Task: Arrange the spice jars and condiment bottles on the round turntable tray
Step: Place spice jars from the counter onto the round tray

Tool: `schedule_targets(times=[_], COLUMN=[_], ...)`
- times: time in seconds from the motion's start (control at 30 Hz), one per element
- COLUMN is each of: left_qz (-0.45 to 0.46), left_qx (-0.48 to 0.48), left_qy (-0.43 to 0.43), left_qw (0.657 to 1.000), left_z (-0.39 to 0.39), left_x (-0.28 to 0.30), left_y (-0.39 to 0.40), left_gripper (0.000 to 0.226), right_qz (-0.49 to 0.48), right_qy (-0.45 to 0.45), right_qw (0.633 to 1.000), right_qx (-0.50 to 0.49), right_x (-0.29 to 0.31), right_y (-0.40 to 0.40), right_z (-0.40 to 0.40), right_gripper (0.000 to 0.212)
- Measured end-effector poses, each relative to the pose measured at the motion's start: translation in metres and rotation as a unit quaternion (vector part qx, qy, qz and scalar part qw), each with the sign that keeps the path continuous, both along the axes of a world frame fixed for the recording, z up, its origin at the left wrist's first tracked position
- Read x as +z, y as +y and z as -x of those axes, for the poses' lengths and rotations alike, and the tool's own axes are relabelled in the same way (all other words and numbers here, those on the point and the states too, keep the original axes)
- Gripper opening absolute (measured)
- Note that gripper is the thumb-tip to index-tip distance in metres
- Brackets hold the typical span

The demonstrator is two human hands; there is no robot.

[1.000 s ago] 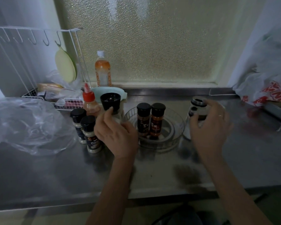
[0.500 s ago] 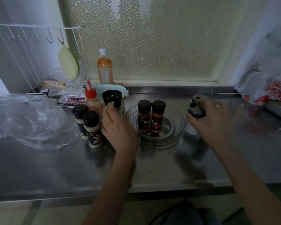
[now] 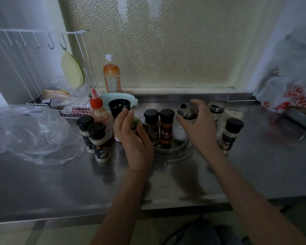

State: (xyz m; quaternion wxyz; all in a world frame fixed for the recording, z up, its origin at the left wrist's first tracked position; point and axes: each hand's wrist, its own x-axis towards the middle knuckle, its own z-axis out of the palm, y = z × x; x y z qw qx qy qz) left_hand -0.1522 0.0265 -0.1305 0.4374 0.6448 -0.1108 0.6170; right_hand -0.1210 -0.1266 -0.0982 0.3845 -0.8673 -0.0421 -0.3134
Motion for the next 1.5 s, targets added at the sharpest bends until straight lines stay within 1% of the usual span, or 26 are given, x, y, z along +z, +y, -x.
schedule_targets(times=[0.07,0.13,0.23,0.3,0.47,0.53,0.57,0.6,0.67,0.7,0.73,0.8,0.87,0.93,0.97,1.03,1.13,1.23,1.33,1.43,1.5], left_qz=[-0.011,-0.025,-0.055,-0.069,-0.074,-0.065,-0.055,-0.048,-0.048,-0.048,-0.043,-0.001,0.064,0.108,0.119,0.149,0.208,0.250,0.252,0.250,0.215], left_qx=[-0.024,-0.049,-0.063,-0.070,-0.084,-0.077,-0.073,-0.071,-0.049,-0.017,0.030,0.134,0.207,0.245,0.247,0.228,0.215,0.208,0.186,0.134,0.096], left_qy=[-0.002,0.016,0.070,0.109,0.171,0.185,0.194,0.199,0.190,0.178,0.165,0.141,0.131,0.149,0.160,0.182,0.212,0.209,0.202,0.179,0.148], left_qw=[1.000,0.998,0.994,0.989,0.979,0.978,0.977,0.976,0.979,0.983,0.985,0.981,0.967,0.952,0.948,0.945,0.930,0.922,0.928,0.942,0.961], left_z=[-0.001,-0.002,-0.004,-0.005,-0.010,-0.013,-0.013,-0.013,-0.011,-0.009,-0.008,-0.005,-0.006,-0.008,-0.008,-0.007,-0.009,-0.011,-0.009,-0.005,-0.002], left_x=[-0.002,-0.004,-0.006,-0.006,-0.009,-0.011,-0.010,-0.009,-0.008,-0.008,-0.008,-0.007,-0.006,-0.006,-0.006,-0.005,-0.005,-0.007,-0.008,-0.004,0.000], left_y=[-0.003,-0.007,-0.013,-0.014,-0.011,-0.010,-0.009,-0.009,-0.007,-0.005,-0.001,0.009,0.021,0.028,0.029,0.028,0.030,0.035,0.034,0.029,0.023], left_gripper=[0.032,0.034,0.036,0.039,0.051,0.049,0.048,0.048,0.055,0.060,0.064,0.068,0.070,0.071,0.071,0.069,0.073,0.073,0.073,0.071,0.071], right_qz=[0.018,0.015,-0.007,-0.001,0.050,0.039,0.018,-0.004,-0.034,-0.044,-0.052,-0.069,-0.077,-0.084,-0.090,-0.106,-0.119,-0.117,-0.128,-0.177,-0.201], right_qy=[0.018,0.025,0.014,0.010,0.005,-0.007,-0.032,-0.070,-0.126,-0.124,-0.102,-0.043,-0.002,0.020,0.025,0.029,0.045,0.050,0.030,-0.037,-0.073], right_qw=[1.000,0.999,1.000,1.000,0.998,0.998,0.999,0.997,0.982,0.972,0.964,0.961,0.968,0.974,0.976,0.976,0.976,0.978,0.980,0.974,0.972], right_qx=[0.003,0.013,0.021,0.018,0.044,0.045,0.024,-0.017,-0.139,-0.196,-0.238,-0.262,-0.238,-0.208,-0.198,-0.187,-0.178,-0.163,-0.152,-0.138,-0.098], right_x=[-0.008,-0.011,-0.013,-0.016,-0.022,-0.017,-0.015,-0.012,-0.010,-0.012,-0.015,-0.028,-0.042,-0.052,-0.055,-0.056,-0.057,-0.055,-0.054,-0.048,-0.036], right_y=[0.000,0.001,0.005,0.008,0.019,0.017,0.012,0.004,-0.019,-0.031,-0.043,-0.063,-0.073,-0.077,-0.078,-0.078,-0.079,-0.079,-0.081,-0.073,-0.058], right_z=[-0.001,0.002,0.011,0.021,0.036,0.041,0.045,0.048,0.052,0.054,0.054,0.050,0.044,0.039,0.037,0.034,0.030,0.028,0.031,0.042,0.045], right_gripper=[0.058,0.055,0.048,0.045,0.039,0.040,0.040,0.040,0.043,0.049,0.055,0.068,0.068,0.057,0.053,0.050,0.056,0.057,0.053,0.054,0.055])
